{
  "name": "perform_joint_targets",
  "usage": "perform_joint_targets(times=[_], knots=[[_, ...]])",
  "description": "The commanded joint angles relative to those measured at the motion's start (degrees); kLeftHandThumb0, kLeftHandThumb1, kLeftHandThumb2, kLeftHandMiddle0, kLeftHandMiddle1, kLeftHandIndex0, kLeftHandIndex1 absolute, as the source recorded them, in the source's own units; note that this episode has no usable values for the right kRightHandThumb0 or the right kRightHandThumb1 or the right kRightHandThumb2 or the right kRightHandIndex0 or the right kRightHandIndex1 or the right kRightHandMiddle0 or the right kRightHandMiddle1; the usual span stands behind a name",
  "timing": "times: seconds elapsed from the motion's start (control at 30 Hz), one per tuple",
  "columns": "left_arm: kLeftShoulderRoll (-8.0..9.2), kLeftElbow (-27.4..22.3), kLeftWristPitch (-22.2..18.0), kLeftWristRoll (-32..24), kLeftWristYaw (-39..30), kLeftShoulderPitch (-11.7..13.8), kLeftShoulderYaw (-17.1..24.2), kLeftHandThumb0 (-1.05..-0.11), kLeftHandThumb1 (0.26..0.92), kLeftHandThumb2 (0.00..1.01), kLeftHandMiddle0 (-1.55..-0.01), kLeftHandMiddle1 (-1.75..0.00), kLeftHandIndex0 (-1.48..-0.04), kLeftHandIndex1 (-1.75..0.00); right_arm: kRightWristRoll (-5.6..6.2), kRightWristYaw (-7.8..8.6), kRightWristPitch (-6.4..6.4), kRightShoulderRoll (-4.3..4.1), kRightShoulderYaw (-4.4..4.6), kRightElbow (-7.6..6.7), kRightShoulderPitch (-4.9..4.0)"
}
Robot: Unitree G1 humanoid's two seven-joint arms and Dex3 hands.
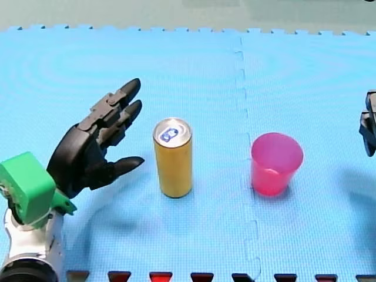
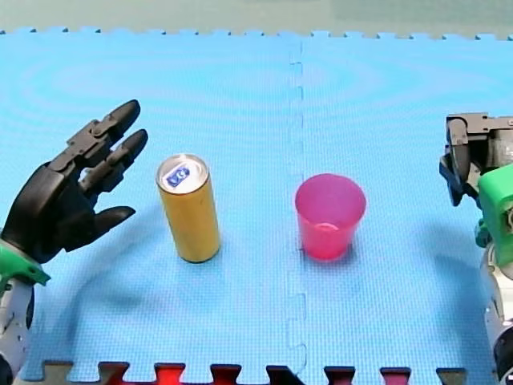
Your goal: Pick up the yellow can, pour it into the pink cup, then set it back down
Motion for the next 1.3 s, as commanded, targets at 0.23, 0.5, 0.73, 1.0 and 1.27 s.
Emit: perform_joint_targets(times=[0.23,0.5,0.73,1.0,1.27], knots=[[0.06,0.5,-1.2,0.0,0.3,-0.2,0.1,-0.915,0.803,0.01,-0.14,0.0,-0.17,0.0,0.02,-0.11,-0.28,-0.44,0.08,-0.03,-0.28],[-0.3,0.6,-0.9,-0.7,0.1,-0.1,0.5,-0.914,0.823,0.01,-0.14,-0.01,-0.18,0.0,0.0,-0.08,-0.25,-0.63,0.1,0.2,-0.35],[-0.47,0.5,-0.6,-1.3,-0.6,0.0,1.0,-0.897,0.831,0.0,-0.16,-0.01,-0.19,-0.01,0.04,-0.05,-0.27,-0.59,0.11,0.33,-0.42],[-0.75,0.0,0.9,-1.9,-0.9,0.1,1.3,-0.882,0.812,0.0,-0.17,-0.01,-0.2,0.0,0.16,0.06,-0.34,-0.64,0.03,0.28,-0.45],[-1.4,-1.1,1.8,-2.7,-0.8,0.5,1.7,-0.772,0.784,0.0,-0.17,-0.01,-0.2,0.0,0.61,0.51,-0.23,-0.5,-0.26,0.11,-0.5]])
